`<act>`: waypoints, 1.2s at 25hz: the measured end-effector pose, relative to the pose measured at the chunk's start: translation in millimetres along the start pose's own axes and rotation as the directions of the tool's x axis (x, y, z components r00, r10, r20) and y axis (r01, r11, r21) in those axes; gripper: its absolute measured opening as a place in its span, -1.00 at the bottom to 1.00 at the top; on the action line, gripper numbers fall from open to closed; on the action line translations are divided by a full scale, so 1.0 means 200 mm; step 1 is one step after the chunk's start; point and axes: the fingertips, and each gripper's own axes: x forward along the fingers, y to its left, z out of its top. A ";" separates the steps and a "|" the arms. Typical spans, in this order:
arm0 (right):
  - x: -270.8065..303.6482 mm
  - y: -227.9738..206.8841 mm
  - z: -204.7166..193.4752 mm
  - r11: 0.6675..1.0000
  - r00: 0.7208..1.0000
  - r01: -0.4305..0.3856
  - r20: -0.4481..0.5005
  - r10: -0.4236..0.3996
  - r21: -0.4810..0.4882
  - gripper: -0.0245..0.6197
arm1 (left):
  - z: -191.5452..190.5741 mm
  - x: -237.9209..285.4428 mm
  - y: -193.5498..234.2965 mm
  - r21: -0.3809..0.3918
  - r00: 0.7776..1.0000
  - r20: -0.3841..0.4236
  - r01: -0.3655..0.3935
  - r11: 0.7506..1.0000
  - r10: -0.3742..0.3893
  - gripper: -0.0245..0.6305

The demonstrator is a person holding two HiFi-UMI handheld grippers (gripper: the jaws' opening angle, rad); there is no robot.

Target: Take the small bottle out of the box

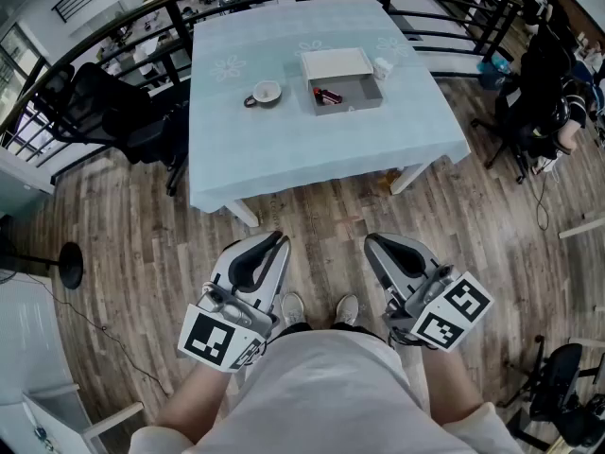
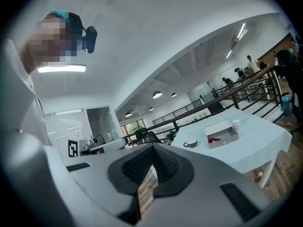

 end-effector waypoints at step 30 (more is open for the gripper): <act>-0.34 -0.29 0.02 0.998 0.998 -0.059 -0.009 0.059 0.034 -0.86 | -0.05 0.26 -0.26 0.024 0.998 -0.015 -0.057 0.998 0.058 -0.85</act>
